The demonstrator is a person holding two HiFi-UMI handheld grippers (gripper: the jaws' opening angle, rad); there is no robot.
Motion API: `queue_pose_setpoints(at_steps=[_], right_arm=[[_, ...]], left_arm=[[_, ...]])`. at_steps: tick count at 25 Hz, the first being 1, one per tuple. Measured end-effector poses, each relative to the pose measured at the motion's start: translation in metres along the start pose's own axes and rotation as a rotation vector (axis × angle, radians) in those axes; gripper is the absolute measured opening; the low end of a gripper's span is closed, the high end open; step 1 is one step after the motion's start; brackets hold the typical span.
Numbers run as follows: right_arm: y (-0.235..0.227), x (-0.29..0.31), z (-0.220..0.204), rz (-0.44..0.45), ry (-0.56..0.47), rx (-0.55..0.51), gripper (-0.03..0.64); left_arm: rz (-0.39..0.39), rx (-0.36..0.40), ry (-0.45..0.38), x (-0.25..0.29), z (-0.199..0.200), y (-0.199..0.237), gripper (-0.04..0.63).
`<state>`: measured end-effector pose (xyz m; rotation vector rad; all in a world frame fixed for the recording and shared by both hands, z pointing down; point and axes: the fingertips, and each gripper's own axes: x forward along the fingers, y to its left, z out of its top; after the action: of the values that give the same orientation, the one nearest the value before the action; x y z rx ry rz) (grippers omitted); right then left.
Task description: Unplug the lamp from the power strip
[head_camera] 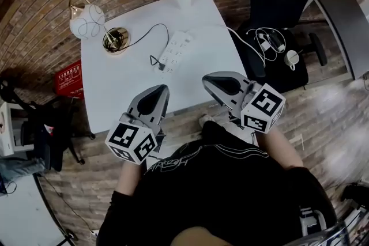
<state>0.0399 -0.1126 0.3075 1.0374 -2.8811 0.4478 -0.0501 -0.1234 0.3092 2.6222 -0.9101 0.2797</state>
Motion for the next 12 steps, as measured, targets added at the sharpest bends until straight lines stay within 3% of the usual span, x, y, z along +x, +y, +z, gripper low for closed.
queue_pose_setpoints(at_steps=[12], right_arm=[[-0.093, 0.075, -0.015, 0.153, 0.136, 0.009, -0.003]], left_arm=[[0.217, -0.133, -0.002, 0.045, -0.01, 0.079, 0.005]])
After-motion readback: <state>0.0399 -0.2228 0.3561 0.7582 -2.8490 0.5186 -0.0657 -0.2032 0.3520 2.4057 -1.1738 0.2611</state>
